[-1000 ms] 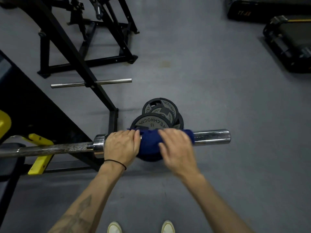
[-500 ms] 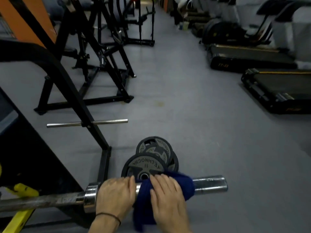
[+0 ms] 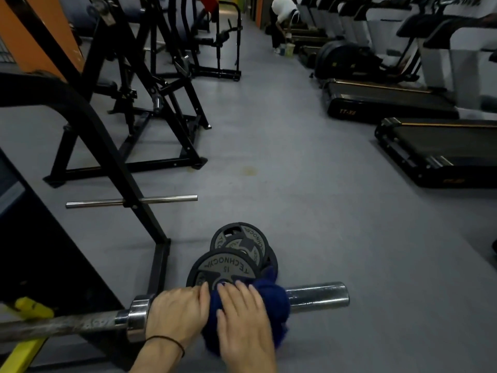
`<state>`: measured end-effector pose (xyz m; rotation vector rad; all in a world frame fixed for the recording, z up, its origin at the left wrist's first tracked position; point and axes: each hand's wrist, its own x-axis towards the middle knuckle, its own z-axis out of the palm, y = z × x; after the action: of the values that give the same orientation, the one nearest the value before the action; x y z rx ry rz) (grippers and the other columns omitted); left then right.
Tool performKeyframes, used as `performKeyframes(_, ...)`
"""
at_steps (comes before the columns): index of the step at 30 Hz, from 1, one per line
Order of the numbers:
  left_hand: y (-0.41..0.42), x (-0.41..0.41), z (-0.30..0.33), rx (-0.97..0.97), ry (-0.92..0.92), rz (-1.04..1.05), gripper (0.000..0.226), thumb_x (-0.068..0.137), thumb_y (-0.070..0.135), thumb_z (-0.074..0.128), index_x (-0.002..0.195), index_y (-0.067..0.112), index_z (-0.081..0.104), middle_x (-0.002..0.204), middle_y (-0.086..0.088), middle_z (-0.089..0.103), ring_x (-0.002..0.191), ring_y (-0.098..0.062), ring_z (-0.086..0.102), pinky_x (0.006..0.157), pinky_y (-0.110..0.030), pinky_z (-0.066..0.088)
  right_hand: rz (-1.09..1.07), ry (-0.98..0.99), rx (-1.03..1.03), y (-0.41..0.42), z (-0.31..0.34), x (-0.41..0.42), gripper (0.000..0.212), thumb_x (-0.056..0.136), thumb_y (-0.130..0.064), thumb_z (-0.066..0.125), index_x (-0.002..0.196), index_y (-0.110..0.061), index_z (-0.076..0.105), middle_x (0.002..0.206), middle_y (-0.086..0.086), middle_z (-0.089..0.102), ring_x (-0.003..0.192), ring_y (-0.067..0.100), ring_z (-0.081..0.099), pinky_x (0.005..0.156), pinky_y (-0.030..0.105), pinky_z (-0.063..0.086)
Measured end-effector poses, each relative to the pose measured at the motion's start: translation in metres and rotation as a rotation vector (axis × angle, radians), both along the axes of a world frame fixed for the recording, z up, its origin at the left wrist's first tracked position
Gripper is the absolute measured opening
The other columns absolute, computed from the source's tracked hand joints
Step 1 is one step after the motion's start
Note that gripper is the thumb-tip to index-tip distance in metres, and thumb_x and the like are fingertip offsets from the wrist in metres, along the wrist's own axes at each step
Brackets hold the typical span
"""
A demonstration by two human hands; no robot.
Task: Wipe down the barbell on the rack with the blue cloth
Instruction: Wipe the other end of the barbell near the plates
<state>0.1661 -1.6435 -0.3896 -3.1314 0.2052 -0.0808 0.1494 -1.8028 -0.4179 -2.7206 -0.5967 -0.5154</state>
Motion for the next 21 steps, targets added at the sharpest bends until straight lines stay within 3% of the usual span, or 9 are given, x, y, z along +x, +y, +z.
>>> performKeyframes(3,0.005,0.008,0.010,0.029,0.109,0.013,0.042,0.104,0.039,0.026,0.119,0.026,0.063,0.095,0.003,0.070,0.084,-0.021,0.068,0.061,-0.034,0.036,0.068,-0.036,-0.020,-0.054,0.001,0.016,0.041,0.102,-0.042,0.047,0.125,-0.016,0.070,0.119,0.000,0.069,0.108,0.019,0.064,0.107,0.036,0.039)
performKeyframes(5,0.003,0.013,0.019,0.062,0.228,0.001,0.039,0.105,0.037,0.027,0.133,0.028,0.053,0.105,0.003,0.065,0.092,-0.021,0.065,0.065,-0.035,0.035,-0.110,-0.070,0.064,-0.109,-0.003,0.024,0.049,0.108,-0.045,0.036,0.116,-0.012,0.071,0.110,0.005,0.070,0.101,0.025,0.063,0.101,0.037,0.040)
performKeyframes(7,0.003,0.009,0.024,-0.084,0.145,0.046,0.040,0.106,0.040,0.025,0.113,0.029,0.062,0.092,0.007,0.063,0.081,-0.017,0.062,0.066,-0.032,0.041,-0.307,-0.025,0.092,-0.147,-0.004,0.021,0.061,0.110,-0.046,0.026,0.118,-0.006,0.071,0.116,0.012,0.071,0.113,0.032,0.062,0.108,0.041,0.035)
performKeyframes(9,0.006,-0.003,0.023,-0.207,-0.026,0.056,0.045,0.103,0.041,0.027,0.086,0.028,0.067,0.082,0.008,0.068,0.077,-0.014,0.065,0.076,-0.033,0.054,-0.485,0.019,0.114,-0.144,-0.011,0.014,0.058,0.108,-0.037,0.028,0.126,0.000,0.068,0.131,0.017,0.067,0.133,0.035,0.051,0.121,0.043,0.021)
performKeyframes(11,0.012,-0.019,0.013,-0.168,-0.140,0.026,0.044,0.098,0.038,0.034,0.091,0.022,0.074,0.098,0.000,0.074,0.100,-0.020,0.069,0.098,-0.044,0.052,-0.632,0.057,0.186,-0.104,-0.013,0.008,0.053,0.104,-0.029,0.030,0.130,0.001,0.065,0.138,0.017,0.062,0.142,0.037,0.041,0.126,0.043,0.008)
performKeyframes(13,0.018,-0.034,0.005,-0.149,-0.117,0.024,0.045,0.097,0.035,0.038,0.109,0.012,0.075,0.123,-0.008,0.069,0.125,-0.028,0.059,0.110,-0.050,0.039,-0.555,0.060,0.243,-0.044,-0.007,0.001,0.050,0.103,-0.028,0.032,0.133,-0.004,0.064,0.140,0.013,0.062,0.144,0.036,0.043,0.128,0.043,0.004)
performKeyframes(17,0.034,-0.047,0.000,-0.081,-0.143,0.046,0.051,0.099,0.036,0.036,0.134,0.007,0.061,0.148,-0.013,0.050,0.143,-0.031,0.040,0.117,-0.053,0.030,0.029,0.060,0.020,-0.002,-0.001,-0.009,0.048,0.106,-0.036,0.035,0.144,-0.017,0.058,0.144,0.003,0.060,0.137,0.024,0.052,0.120,0.044,0.026)
performKeyframes(19,0.044,-0.053,-0.002,-0.101,-0.158,0.079,0.054,0.099,0.037,0.034,0.140,0.007,0.054,0.153,-0.013,0.043,0.146,-0.030,0.034,0.118,-0.053,0.028,0.049,0.063,-0.009,-0.039,-0.002,0.001,0.050,0.108,-0.039,0.033,0.143,-0.016,0.060,0.139,0.006,0.063,0.128,0.027,0.058,0.115,0.045,0.033)
performKeyframes(21,0.052,-0.057,-0.004,-0.121,-0.169,0.104,0.055,0.100,0.037,0.033,0.143,0.007,0.051,0.156,-0.012,0.039,0.147,-0.030,0.031,0.119,-0.052,0.026,-0.123,0.033,0.056,-0.086,-0.003,0.008,0.054,0.109,-0.044,0.031,0.136,-0.011,0.065,0.131,0.011,0.066,0.122,0.032,0.061,0.113,0.049,0.036)
